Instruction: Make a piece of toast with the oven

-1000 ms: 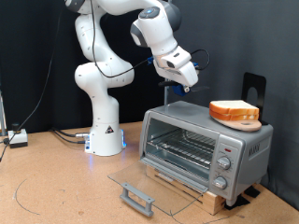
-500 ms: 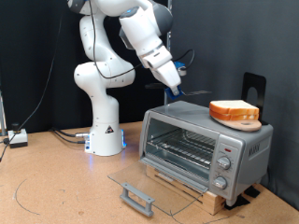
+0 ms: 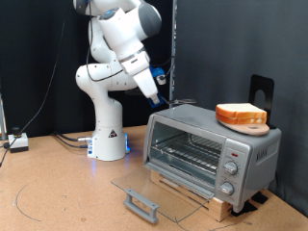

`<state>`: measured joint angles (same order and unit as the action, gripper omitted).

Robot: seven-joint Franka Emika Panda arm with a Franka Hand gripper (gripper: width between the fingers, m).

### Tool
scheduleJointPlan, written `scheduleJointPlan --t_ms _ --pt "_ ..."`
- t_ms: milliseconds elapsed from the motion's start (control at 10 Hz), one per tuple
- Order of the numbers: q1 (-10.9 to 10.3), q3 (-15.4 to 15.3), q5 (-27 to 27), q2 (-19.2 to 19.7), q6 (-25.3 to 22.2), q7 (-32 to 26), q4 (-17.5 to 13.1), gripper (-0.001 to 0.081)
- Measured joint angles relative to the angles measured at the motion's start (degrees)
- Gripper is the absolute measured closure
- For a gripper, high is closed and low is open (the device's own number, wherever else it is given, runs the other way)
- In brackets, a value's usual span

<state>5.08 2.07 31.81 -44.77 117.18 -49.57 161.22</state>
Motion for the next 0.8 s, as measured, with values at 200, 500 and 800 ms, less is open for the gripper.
scheduleJointPlan --t_ms 200,500,800 --pt "0.38 0.39 -0.22 0.05 -0.26 -0.66 -0.05 0.0410" --pt "-0.08 -3.50 -3.87 1.89 2.10 -1.84 -2.32 0.0410" --pt "-0.02 -6.43 -8.06 8.91 1.88 -1.70 -7.58 0.0410"
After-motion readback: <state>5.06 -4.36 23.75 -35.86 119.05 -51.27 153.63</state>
